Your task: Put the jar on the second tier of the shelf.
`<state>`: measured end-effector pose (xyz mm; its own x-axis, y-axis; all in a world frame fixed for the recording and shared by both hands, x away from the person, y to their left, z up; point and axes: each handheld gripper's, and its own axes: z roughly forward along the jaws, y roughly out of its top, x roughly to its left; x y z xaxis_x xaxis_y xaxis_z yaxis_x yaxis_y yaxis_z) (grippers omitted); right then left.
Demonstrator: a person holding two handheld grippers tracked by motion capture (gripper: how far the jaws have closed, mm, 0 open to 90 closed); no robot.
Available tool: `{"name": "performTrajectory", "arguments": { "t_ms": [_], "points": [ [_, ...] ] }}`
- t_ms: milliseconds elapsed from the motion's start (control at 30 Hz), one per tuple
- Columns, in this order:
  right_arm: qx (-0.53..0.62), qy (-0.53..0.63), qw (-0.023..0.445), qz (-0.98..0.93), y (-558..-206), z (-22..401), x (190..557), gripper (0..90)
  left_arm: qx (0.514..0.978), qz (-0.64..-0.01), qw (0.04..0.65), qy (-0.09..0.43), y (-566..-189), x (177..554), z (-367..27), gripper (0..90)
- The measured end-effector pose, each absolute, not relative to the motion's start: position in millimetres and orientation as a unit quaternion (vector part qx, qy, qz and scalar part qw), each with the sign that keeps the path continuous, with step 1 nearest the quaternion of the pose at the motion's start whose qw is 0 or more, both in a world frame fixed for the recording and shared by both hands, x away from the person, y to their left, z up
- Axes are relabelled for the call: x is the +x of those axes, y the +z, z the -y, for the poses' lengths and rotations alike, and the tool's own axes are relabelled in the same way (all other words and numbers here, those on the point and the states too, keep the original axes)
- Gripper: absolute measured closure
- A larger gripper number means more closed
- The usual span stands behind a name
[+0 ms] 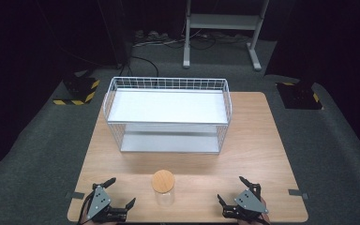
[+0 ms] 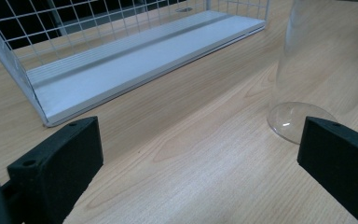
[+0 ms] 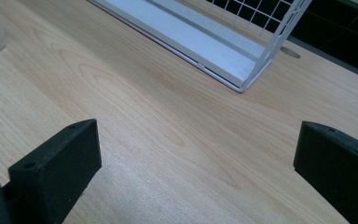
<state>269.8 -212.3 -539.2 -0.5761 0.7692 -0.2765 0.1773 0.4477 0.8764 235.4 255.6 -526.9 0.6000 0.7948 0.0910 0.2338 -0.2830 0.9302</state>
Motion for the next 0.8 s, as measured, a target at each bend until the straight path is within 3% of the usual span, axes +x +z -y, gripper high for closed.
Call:
{"name": "performTrajectory", "arguments": {
  "t_ms": [800],
  "points": [
    [0.305, 0.432, 0.343, -0.777, -539.0, 213.3, 270.1, 0.2, 0.736, -0.332, 0.518, 0.281, -509.6, 225.6, -246.6, 0.4]
  ]
}}
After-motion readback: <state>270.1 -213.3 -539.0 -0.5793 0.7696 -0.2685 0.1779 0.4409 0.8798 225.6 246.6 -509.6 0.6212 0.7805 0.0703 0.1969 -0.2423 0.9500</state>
